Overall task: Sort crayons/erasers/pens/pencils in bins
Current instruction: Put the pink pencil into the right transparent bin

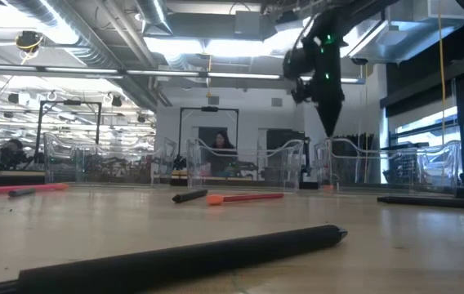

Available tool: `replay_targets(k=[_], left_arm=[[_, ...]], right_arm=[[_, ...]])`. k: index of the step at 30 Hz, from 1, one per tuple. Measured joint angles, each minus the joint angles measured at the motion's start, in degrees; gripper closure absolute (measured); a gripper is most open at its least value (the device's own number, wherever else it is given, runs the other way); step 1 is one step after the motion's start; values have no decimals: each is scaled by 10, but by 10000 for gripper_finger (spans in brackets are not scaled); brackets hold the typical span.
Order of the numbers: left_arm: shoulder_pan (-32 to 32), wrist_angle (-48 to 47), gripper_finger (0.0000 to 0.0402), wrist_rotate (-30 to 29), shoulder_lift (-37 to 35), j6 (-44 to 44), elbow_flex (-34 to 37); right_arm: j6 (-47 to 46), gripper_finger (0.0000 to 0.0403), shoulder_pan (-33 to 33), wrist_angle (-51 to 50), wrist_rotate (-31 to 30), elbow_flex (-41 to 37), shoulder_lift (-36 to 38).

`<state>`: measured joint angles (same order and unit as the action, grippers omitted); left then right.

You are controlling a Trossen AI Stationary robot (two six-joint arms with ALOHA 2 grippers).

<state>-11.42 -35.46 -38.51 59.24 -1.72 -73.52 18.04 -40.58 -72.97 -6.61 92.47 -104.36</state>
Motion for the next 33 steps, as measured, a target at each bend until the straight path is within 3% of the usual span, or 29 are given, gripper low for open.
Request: replay_targets(k=[7, 16, 21, 23, 28, 33], left_arm=[[0, -2, 401, 16, 0, 60, 0], [0, -168, 401, 16, 2, 302, 0], [1, -229, 401, 40, 13, 379, 0], [4, -244, 401, 69, 22, 402, 0], [21, -325, 401, 163, 55, 518, 0], [36, -416, 401, 237, 79, 619, 0]], right_arm=[[24, 247, 61, -49, 119, 102, 34], [30, 247, 187, -60, 145, 113, 103], [-57, 247, 224, -79, 264, 113, 127], [-91, 247, 240, -80, 259, 113, 131], [-133, 247, 277, -84, 182, 113, 135], [-147, 247, 296, -73, 167, 112, 135]])
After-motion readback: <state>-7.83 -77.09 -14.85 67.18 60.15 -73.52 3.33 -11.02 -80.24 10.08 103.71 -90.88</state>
